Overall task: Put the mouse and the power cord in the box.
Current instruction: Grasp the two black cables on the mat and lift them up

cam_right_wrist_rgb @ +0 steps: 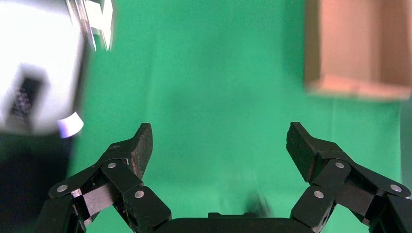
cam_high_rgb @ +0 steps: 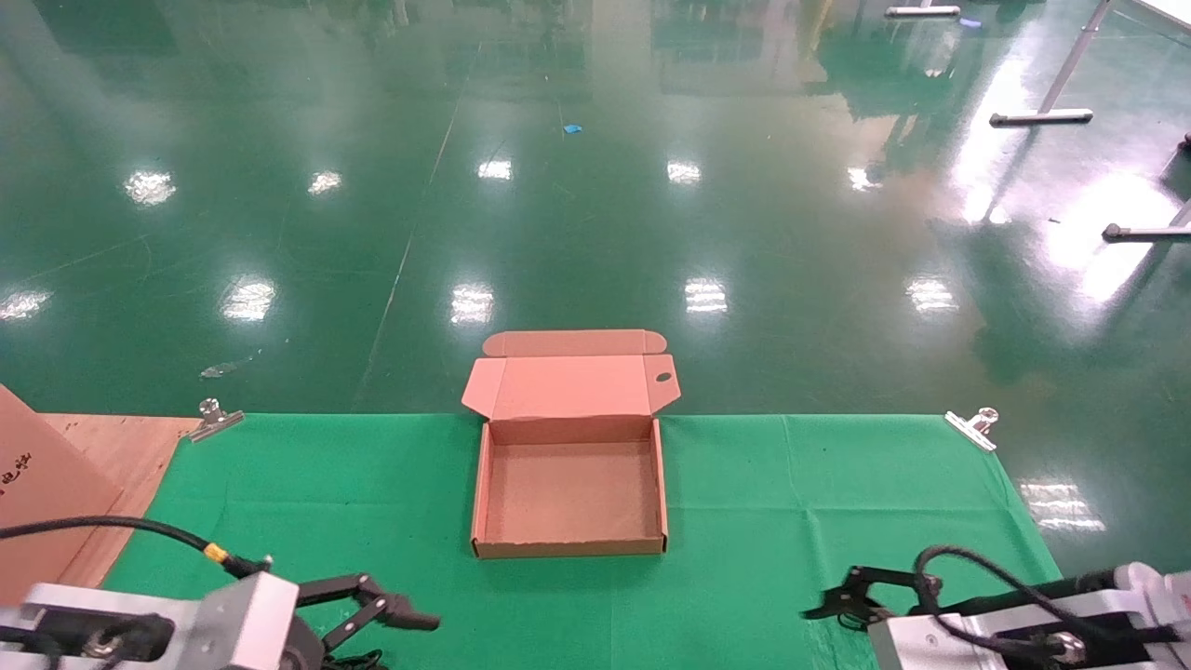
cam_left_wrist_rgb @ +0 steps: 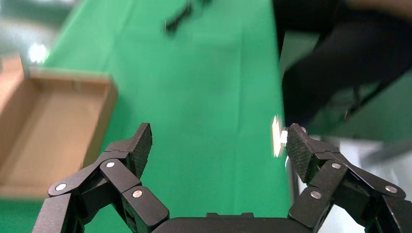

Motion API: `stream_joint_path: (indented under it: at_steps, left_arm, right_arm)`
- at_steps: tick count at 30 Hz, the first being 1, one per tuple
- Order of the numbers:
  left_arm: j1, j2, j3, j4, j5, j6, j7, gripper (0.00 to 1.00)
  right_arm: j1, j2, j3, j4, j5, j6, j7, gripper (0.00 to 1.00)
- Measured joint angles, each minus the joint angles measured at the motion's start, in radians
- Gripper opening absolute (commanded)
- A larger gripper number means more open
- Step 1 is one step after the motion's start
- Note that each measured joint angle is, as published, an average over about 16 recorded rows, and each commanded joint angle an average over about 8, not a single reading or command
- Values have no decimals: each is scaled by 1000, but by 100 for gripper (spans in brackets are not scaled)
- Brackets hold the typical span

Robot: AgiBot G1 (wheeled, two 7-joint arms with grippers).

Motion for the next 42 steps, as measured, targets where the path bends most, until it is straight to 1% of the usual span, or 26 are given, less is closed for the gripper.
stream_joint_path:
  at_steps: [4,8,11,15,19,24,36,42]
  left_arm:
    - [-63,31,53,80,108,-10,57,100]
    - [-125,73,111,162,233,-32,114,100]
    - [-165,109,151,228,323,-56,157,100]
    - [-203,158,197,320,428,-97,211,100]
    - [-227,202,228,409,500,-142,265,100]
    - [-247,246,248,513,548,-192,329,100]
    - [-283,322,280,701,613,-276,451,100]
    - [-292,351,288,776,628,-310,493,100]
  right_arm:
    - [62,-45,-72,-31,-156,6,-39,100]
    - [108,-88,-127,-87,-275,27,-82,100]
    - [130,-118,-157,-146,-343,54,-115,100]
    - [145,-156,-182,-244,-405,99,-160,100]
    - [150,-191,-198,-349,-446,151,-211,100]
    - [151,-235,-213,-486,-482,222,-280,100]
    - [162,-352,-226,-810,-512,402,-445,100]
    - [175,-401,-218,-948,-500,467,-519,100]
